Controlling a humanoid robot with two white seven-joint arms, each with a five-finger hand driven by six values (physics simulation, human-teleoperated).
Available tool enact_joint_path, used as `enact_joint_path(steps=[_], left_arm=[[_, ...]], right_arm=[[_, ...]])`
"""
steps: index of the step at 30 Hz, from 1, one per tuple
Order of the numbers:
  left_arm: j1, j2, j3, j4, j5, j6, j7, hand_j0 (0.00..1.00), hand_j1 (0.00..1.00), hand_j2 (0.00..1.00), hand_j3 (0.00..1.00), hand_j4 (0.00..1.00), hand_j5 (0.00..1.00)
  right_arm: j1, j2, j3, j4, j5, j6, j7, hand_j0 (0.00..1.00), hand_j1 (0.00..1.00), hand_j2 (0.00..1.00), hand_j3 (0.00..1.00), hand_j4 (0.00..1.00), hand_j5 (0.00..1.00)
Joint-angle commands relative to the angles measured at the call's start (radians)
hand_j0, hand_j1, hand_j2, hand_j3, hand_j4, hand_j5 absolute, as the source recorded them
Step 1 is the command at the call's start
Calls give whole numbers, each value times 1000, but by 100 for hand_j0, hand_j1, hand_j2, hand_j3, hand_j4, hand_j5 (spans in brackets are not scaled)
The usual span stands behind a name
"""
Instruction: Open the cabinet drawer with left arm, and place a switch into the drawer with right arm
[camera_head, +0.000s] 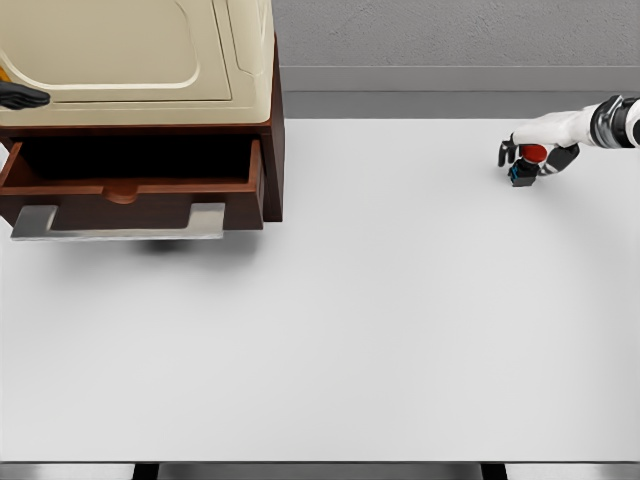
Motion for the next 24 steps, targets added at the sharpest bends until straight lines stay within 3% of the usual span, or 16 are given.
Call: enact_joint_path(steps=[1, 9, 11, 24], left_arm=[[0, 2, 6, 0, 6, 2, 0, 100, 100, 100, 100, 100, 100], [0, 8, 17, 0, 5, 2, 0, 100, 100, 100, 100, 100, 100], [0, 17, 17, 2, 0, 2, 0, 100, 100, 100, 100, 100, 100], [0, 34, 25, 2, 2, -1, 0, 100, 100, 100, 100, 100, 100]], right_arm=[[0, 0, -5, -1, -4, 2, 0, 55, 55, 55, 55, 55, 55], [0, 0, -10, -2, -9, 2, 0, 47, 47, 47, 47, 47, 47], [0, 0, -13, -5, -15, 2, 0, 41, 41, 41, 41, 41, 41], [-20, 30, -57, -61, -17, 2, 0, 40, 40, 40, 40, 40, 40]])
